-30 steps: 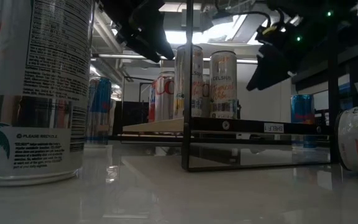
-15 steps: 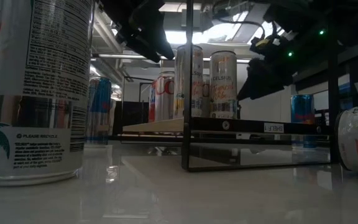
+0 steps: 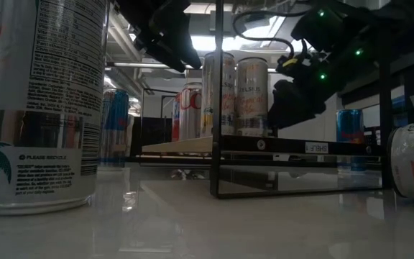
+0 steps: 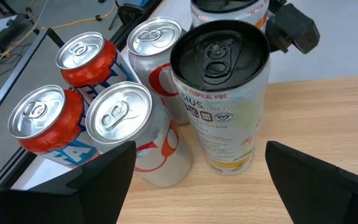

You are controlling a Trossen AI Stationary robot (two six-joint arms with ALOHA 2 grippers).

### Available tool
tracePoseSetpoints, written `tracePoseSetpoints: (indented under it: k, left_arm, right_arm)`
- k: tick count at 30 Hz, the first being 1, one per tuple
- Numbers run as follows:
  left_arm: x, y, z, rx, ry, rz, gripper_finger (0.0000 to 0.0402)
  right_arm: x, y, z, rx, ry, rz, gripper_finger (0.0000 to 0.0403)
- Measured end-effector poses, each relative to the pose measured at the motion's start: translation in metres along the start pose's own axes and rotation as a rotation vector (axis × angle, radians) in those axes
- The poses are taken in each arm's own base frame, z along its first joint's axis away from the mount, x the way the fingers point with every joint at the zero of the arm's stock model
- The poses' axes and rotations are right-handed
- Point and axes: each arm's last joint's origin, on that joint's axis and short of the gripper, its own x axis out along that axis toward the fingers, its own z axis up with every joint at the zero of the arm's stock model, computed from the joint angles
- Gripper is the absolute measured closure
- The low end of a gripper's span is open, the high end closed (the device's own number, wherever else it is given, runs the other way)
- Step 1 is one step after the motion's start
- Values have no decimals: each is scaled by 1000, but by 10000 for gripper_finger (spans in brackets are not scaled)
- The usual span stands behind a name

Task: Place canned beverage on shelf
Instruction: Adjust the yellow can on the shelf

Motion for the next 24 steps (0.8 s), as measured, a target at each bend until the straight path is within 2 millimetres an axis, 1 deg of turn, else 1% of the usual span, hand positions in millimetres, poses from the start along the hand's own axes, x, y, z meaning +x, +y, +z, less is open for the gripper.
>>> tracePoseSetpoints:
  k: [7, 15, 24]
  left_arm:
    - [0, 0, 0, 0, 0, 0, 50]
    - [0, 0, 0, 0, 0, 0, 50]
    - [0, 0, 0, -1, 0, 0, 50]
  right_arm:
    - [2, 1, -1, -3, 7, 1, 22]
    - [2, 4, 5, 34, -53, 45, 22]
    - [0, 0, 1, 6, -14, 0, 22]
